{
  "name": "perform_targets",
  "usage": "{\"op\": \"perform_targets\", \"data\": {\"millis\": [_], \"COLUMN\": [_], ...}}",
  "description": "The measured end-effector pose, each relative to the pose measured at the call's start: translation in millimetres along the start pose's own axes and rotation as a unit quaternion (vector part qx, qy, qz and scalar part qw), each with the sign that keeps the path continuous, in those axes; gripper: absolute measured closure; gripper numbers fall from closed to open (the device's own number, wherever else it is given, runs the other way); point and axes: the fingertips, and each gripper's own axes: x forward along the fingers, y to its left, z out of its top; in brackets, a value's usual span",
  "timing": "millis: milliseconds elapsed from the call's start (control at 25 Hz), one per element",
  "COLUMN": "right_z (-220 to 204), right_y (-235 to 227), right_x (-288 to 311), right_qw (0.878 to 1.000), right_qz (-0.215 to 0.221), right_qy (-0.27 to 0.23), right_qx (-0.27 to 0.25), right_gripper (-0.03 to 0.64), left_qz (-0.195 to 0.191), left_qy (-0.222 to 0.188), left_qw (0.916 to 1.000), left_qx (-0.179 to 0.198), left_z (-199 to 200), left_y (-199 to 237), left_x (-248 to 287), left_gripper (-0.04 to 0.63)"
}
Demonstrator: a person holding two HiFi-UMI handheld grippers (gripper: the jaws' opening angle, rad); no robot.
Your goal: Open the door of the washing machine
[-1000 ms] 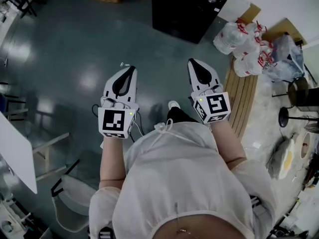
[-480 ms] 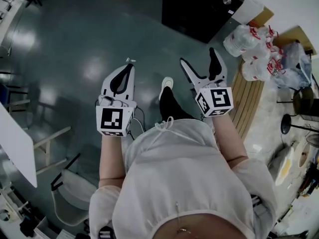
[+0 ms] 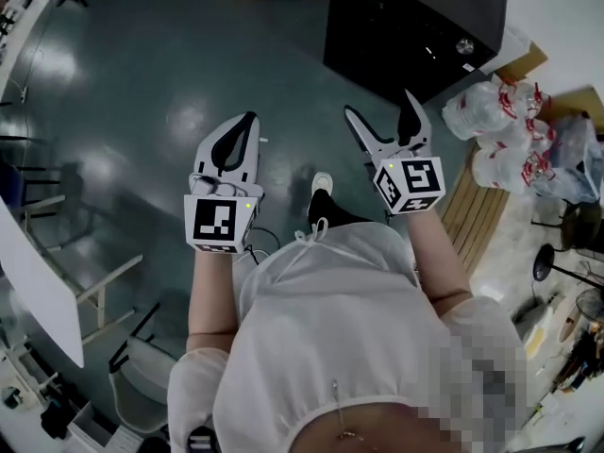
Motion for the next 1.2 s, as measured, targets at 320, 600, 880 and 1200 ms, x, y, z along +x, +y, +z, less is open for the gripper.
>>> {"op": "perform_targets", "data": {"millis": [320, 600, 880, 1200], "right_z": [7.9, 7.7, -4.8, -31.4], "right_y": [-93.0, -151.7, -186.0, -228.0], "right_x": [90.7, 146.4, 208.9, 276.5], "right_qw": [0.999, 0.995, 0.986, 0.950], "right_qz": [-0.047, -0.091, -0.155, -0.282], "right_qy": [0.017, 0.037, 0.051, 0.082], "right_qx": [0.022, 0.035, 0.047, 0.107], "right_gripper": [0.175, 0.178, 0.184, 0.184], "left_qz": [-0.032, -0.069, -0.160, -0.288], "left_qy": [0.011, 0.013, -0.001, 0.011], "left_qw": [0.9994, 0.9973, 0.9864, 0.9561], "left_qx": [0.003, 0.019, 0.039, 0.053], "left_z": [2.5, 10.5, 17.5, 8.2], "left_y": [28.0, 49.0, 74.2, 116.9], "left_x": [135.0, 230.1, 332.9, 446.4], "left_gripper": [0.574, 0.574, 0.574, 0.574]}}
